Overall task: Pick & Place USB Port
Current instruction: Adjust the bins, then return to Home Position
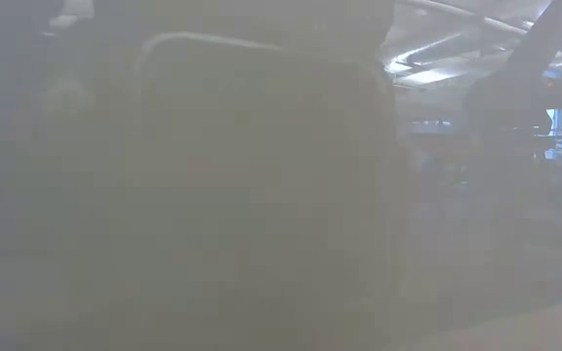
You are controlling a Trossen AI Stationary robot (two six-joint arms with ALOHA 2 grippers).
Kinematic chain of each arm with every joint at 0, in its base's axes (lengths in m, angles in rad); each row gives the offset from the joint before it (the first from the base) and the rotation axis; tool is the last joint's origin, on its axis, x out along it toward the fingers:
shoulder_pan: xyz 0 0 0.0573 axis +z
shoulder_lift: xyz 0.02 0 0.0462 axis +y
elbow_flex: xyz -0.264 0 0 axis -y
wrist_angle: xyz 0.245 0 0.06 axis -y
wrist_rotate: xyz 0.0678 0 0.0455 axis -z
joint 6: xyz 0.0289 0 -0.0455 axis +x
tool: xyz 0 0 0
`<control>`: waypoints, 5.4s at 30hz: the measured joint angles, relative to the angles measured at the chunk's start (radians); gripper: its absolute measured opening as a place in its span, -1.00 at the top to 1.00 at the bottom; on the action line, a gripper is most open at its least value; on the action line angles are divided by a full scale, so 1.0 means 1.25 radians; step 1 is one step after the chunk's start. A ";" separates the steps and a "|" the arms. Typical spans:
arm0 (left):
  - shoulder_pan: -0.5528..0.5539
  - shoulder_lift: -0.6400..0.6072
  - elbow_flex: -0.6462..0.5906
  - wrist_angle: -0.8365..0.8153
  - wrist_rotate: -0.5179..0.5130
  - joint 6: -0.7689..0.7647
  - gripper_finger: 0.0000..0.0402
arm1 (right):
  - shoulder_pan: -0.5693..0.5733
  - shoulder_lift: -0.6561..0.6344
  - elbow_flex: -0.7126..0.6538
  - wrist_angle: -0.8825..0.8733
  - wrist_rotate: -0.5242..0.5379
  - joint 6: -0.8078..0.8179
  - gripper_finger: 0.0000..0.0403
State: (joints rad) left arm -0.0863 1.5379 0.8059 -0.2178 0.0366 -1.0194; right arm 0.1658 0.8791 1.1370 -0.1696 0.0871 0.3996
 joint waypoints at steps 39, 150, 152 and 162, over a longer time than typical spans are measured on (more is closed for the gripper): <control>-0.172 0.234 0.132 0.260 0.116 -0.037 1.00 | 0.000 0.053 0.000 0.072 0.013 0.021 0.38; -0.263 -0.719 -0.381 0.058 -0.219 0.063 1.00 | 0.014 0.045 0.000 0.049 0.038 -0.087 0.38; -0.263 -0.786 -0.436 0.011 -0.218 0.075 1.00 | 0.014 0.045 0.000 0.048 0.050 -0.102 0.38; -0.257 -1.005 -0.562 -0.036 -0.223 0.224 1.00 | 0.016 0.044 0.000 -0.005 0.099 -0.101 0.38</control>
State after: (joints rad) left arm -0.4081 0.2823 0.1040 -0.2623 -0.2427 -0.7388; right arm 0.1852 0.9346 1.1366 -0.1757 0.2104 0.2733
